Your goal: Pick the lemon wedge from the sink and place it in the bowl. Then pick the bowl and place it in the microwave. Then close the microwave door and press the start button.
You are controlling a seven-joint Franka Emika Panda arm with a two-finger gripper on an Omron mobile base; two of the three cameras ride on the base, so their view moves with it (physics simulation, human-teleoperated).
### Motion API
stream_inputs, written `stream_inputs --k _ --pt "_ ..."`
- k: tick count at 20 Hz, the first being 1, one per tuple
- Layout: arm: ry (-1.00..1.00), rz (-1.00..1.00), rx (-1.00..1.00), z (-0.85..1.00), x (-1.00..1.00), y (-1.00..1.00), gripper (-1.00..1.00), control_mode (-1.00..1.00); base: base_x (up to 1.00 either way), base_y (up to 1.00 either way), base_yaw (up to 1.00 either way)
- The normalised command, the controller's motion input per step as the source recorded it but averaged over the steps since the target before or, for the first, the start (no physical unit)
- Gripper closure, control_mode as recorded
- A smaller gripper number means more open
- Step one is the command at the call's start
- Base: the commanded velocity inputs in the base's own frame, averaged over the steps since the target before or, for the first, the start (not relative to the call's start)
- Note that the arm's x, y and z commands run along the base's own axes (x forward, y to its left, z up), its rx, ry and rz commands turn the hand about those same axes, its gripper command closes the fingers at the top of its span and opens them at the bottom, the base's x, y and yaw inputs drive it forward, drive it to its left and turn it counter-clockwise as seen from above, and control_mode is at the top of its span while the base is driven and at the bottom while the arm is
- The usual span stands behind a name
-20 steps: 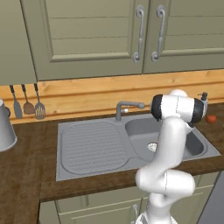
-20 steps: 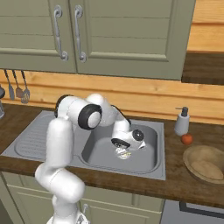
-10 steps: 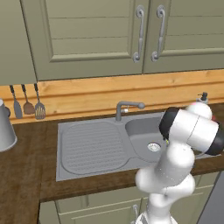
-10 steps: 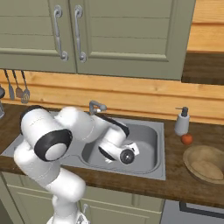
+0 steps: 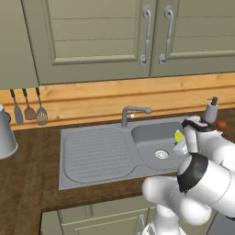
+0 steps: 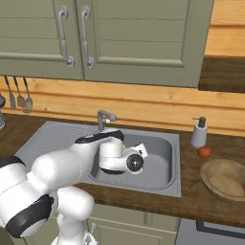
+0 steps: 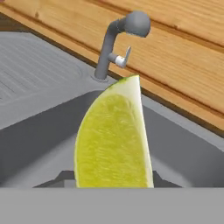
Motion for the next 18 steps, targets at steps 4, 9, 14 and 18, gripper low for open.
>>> stream_inputs --k 4,9,14,18 --pt "0.06 0.04 0.02 1.0 -0.13 -0.15 1.0 -1.0 0.0 0.0 0.0" --pt "0.05 -0.11 -0.03 1.0 -0.83 -0.27 1.0 -1.0 0.0 0.0 0.0" --pt "0.09 -0.23 -0.12 0.86 -0.72 -0.23 1.0 -1.0 0.0 0.0 0.0" --pt "0.3 -0.31 -0.2 0.4 -0.35 -0.22 1.0 -1.0 0.0 0.0 0.0"
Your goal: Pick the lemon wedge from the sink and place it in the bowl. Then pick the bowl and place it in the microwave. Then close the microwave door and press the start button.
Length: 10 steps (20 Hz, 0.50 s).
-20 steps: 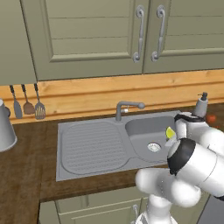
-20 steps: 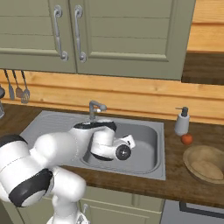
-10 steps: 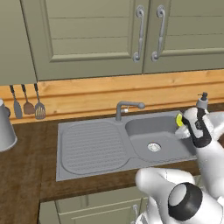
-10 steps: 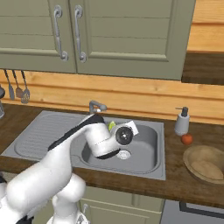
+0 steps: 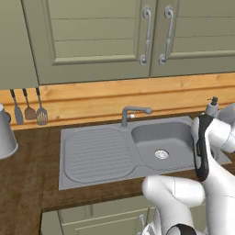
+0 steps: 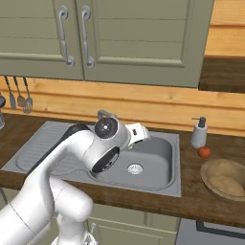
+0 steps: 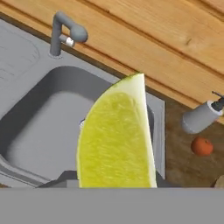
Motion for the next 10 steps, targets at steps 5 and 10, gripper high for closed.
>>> stream_inputs --k 5,10 --pt "0.15 -0.28 -0.19 0.0 -0.04 -0.3 1.0 -1.0 0.0 0.0 0.0" --pt "0.09 -0.12 -0.02 0.0 -0.13 -0.79 1.0 -1.0 0.0 0.0 0.0"
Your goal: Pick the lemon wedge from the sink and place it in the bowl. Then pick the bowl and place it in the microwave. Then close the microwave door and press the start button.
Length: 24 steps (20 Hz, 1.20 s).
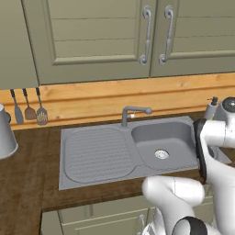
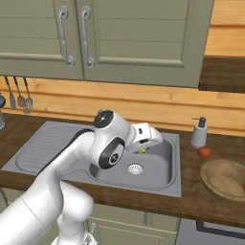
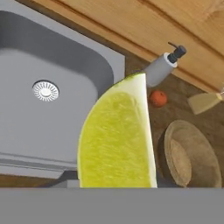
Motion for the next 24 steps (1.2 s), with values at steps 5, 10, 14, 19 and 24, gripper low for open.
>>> stream_inputs --k 5,10,14,19,24 --pt "0.14 -0.15 -0.06 0.0 0.0 -0.59 1.0 -1.0 0.0 0.0 0.0" --pt "0.18 -0.12 0.0 0.0 0.0 -0.84 1.0 -1.0 0.0 0.0 0.0" --pt "0.11 -0.01 0.14 0.0 0.0 -1.0 1.0 -1.0 0.0 0.0 0.0" --pt "0.06 0.0 0.18 0.0 0.0 -0.95 1.0 -1.0 0.0 0.0 0.0" --pt "0.01 0.0 0.2 0.0 0.06 -0.74 1.0 -1.0 0.0 0.0 0.0"
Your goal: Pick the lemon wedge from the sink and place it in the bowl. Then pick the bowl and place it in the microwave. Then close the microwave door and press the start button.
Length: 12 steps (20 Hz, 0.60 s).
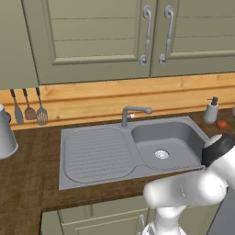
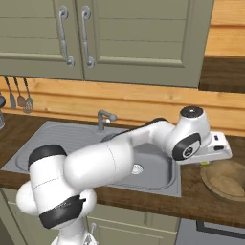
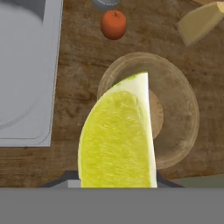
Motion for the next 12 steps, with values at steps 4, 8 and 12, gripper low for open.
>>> stream_inputs --k 4,8,12 --pt "0.03 0.0 0.14 -0.1 0.15 -0.48 1.0 -1.0 0.0 0.0 0.0" --pt "0.03 0.0 0.05 -0.24 0.27 -0.22 1.0 -1.0 0.0 0.0 0.0" --pt "0.03 0.0 0.0 -0.34 0.28 0.0 1.0 -1.0 0.0 0.0 0.0"
